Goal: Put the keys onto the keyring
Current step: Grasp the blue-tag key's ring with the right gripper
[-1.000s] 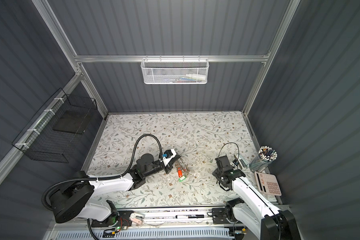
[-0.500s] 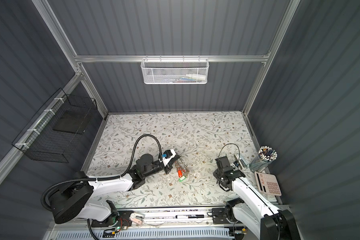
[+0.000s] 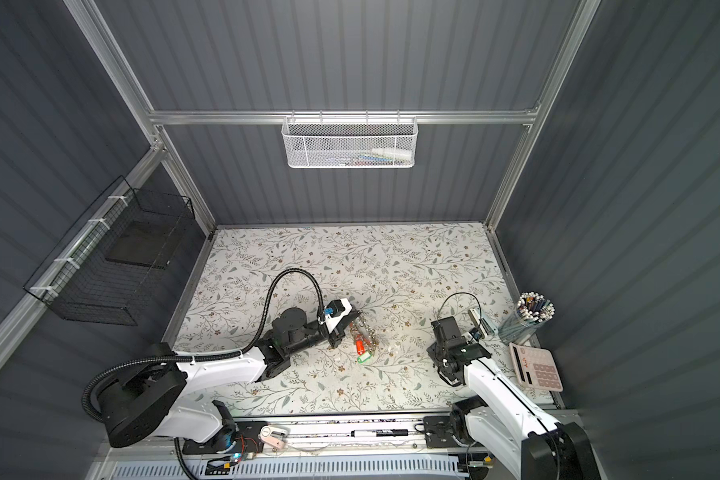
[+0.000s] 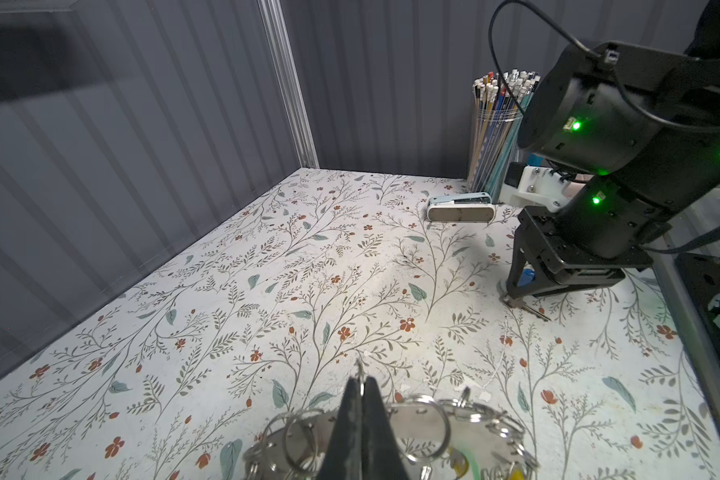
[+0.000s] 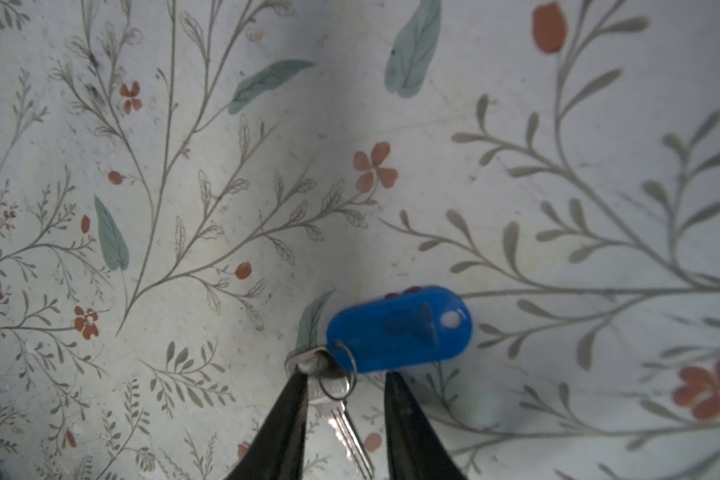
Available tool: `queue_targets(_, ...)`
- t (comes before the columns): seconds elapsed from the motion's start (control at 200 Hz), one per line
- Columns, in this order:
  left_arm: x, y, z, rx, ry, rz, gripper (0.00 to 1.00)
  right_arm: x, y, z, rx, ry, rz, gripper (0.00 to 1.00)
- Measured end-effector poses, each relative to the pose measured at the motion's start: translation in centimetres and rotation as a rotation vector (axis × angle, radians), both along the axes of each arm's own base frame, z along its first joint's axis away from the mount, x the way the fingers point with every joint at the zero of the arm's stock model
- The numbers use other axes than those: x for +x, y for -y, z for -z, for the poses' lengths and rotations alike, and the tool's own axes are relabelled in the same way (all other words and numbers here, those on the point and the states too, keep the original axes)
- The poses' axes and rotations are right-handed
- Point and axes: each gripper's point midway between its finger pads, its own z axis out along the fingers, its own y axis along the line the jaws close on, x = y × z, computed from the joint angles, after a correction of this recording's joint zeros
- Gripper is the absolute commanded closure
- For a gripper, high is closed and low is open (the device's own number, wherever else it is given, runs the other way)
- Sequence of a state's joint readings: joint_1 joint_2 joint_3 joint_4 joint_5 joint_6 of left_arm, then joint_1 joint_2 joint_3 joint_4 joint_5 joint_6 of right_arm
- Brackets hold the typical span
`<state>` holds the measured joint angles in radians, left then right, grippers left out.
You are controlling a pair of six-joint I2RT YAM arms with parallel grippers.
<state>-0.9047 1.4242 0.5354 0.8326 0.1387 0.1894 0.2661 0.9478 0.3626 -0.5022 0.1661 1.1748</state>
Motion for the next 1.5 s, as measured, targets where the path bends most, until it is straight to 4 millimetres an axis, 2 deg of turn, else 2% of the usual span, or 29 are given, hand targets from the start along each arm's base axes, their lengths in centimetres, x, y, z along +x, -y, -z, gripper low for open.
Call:
queue_targets(0.125,0.0,0.0,0.0,0.0,0.0,0.0,1.0,0.2,0.0,0.0,-0.003,0.0,-0.004,0.78)
queue_targets(0.435,0.0,0.0,0.0,0.0,-0.001,0.003,1.0,0.3,0.0,-0.1,-0.005,0.006,-0.006,0.85)
queue_targets(0.92,-0.2,0.1,0.1,0.001,-0.003,0.011,1.0,1.1,0.1,-0.9,-0.034,0.025,-0.029,0.79)
queue_targets(1.19,-0.1,0.1,0.3,0.005,-0.006,0.011,1.0,1.1,0.1,-0.6,-0.041,0.015,-0.042,0.86)
queue_targets(1.501,-0.2,0.2,0.4,0.005,-0.008,0.017,1.0,1.2,0.1,-0.7,-0.041,0.02,-0.043,0.89)
